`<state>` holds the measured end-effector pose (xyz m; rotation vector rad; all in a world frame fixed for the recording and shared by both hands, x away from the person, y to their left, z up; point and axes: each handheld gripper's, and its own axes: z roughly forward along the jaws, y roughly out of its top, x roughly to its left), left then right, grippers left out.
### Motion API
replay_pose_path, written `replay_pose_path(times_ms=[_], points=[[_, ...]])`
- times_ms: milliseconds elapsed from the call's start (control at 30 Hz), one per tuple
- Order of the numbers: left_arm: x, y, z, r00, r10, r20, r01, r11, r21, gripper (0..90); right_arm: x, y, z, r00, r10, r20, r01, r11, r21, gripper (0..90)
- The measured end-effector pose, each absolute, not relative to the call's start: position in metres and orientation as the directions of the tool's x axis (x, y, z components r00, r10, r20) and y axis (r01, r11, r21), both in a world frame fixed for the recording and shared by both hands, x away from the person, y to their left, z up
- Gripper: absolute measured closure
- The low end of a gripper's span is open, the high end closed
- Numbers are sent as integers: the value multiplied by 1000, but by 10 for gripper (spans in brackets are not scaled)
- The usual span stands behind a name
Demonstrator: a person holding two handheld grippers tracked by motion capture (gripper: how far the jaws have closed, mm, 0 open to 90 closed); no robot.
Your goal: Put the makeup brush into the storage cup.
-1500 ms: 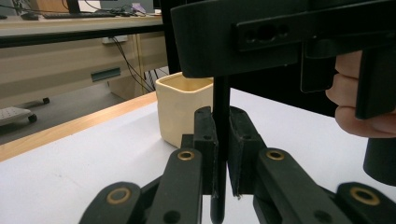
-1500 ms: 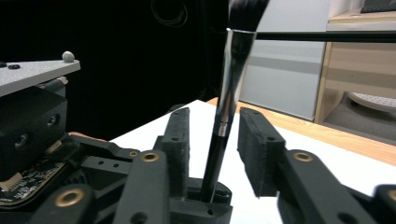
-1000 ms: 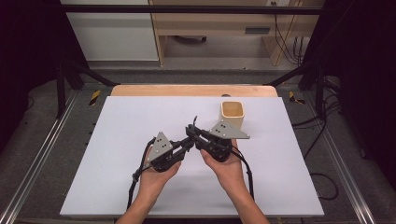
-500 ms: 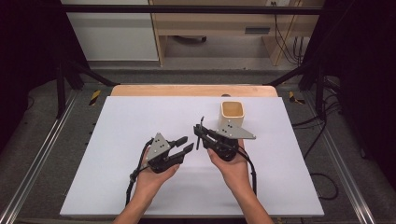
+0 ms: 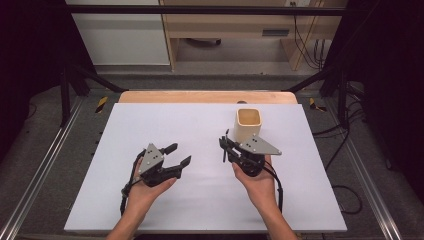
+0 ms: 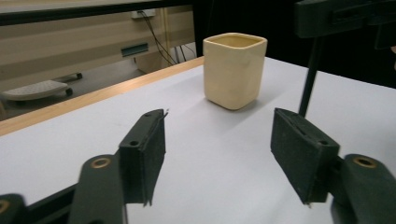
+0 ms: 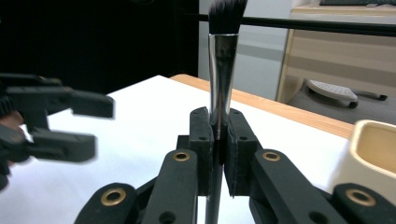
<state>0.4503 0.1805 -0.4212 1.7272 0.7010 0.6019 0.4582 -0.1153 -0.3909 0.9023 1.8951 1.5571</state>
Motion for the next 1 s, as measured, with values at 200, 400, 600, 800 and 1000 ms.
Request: replay_pose_path(times_ms=[200, 400, 600, 800, 1000], points=[[449, 203, -421, 661, 747, 64, 134, -202, 970, 232, 454, -129, -389, -623, 782, 9, 161, 117, 980, 835], [451, 221, -431, 641, 762, 92, 111, -211, 971, 158, 454, -145, -384, -602, 799, 3, 162, 118, 980, 834], [455, 229, -439, 650, 754, 95, 98, -208, 973, 135, 456, -155, -378, -585, 811, -12, 166, 135, 977, 835], [453, 237, -437, 668, 740, 72, 76, -165, 983, 119, 463, -170, -364, -561, 826, -55, 175, 184, 967, 835], [449, 243, -437, 662, 747, 66, 65, -144, 987, 114, 472, -183, -351, -538, 842, -48, 181, 171, 968, 835]])
